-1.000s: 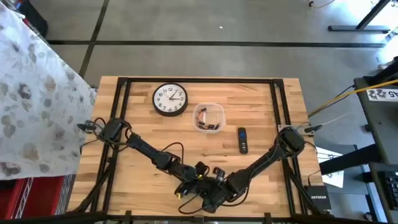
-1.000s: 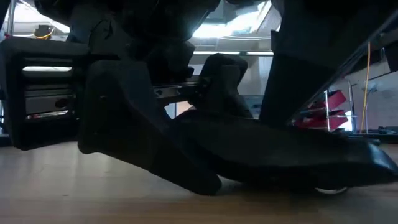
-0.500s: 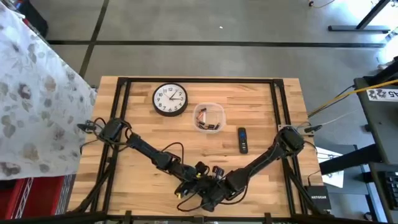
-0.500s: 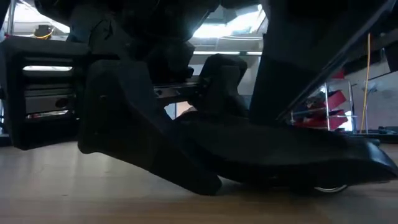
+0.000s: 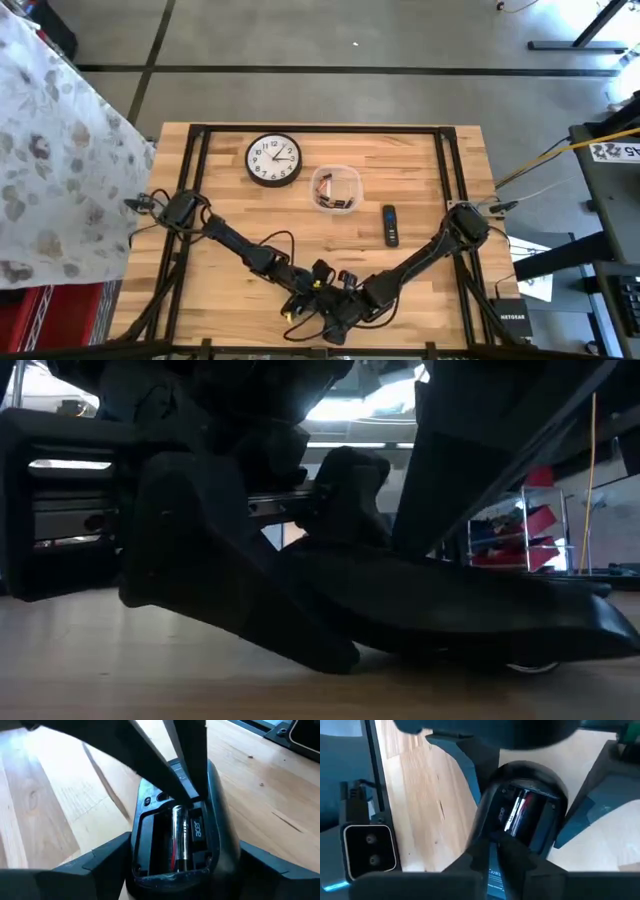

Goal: Insert battery
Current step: Insert the silver battery into the computer mouse

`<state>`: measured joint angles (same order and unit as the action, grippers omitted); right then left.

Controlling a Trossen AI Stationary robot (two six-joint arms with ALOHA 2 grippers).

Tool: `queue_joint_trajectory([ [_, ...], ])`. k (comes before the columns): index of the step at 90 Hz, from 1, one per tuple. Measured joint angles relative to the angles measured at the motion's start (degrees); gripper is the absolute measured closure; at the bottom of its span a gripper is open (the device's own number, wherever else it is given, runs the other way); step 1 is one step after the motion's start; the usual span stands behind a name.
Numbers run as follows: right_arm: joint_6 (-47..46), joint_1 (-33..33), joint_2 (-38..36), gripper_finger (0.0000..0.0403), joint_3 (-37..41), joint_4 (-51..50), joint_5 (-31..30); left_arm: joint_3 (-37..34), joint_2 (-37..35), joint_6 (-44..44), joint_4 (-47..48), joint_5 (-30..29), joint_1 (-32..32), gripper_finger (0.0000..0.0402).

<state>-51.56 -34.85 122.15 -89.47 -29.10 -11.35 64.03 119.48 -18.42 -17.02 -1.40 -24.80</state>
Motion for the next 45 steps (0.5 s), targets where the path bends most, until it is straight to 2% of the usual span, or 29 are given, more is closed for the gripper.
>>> queue_joint_trajectory([
  [21, 0.4, 0.0, -0.2, 0.0401, 0.0, 0.1, -0.1, 0.0, 0.0, 0.0, 0.0, -0.2, 0.0, 0.0126],
  [32, 0.5, 0.0, -0.3, 0.0402, -1.5, -0.4, -2.0, 0.0, 0.0, 0.0, -0.1, -0.2, 0.0, 0.0126],
  [45, -5.4, 0.5, -0.5, 0.0402, -2.9, -5.1, -2.4, 0.0, 0.0, 0.0, -0.1, -0.3, 0.0, 0.0126],
])
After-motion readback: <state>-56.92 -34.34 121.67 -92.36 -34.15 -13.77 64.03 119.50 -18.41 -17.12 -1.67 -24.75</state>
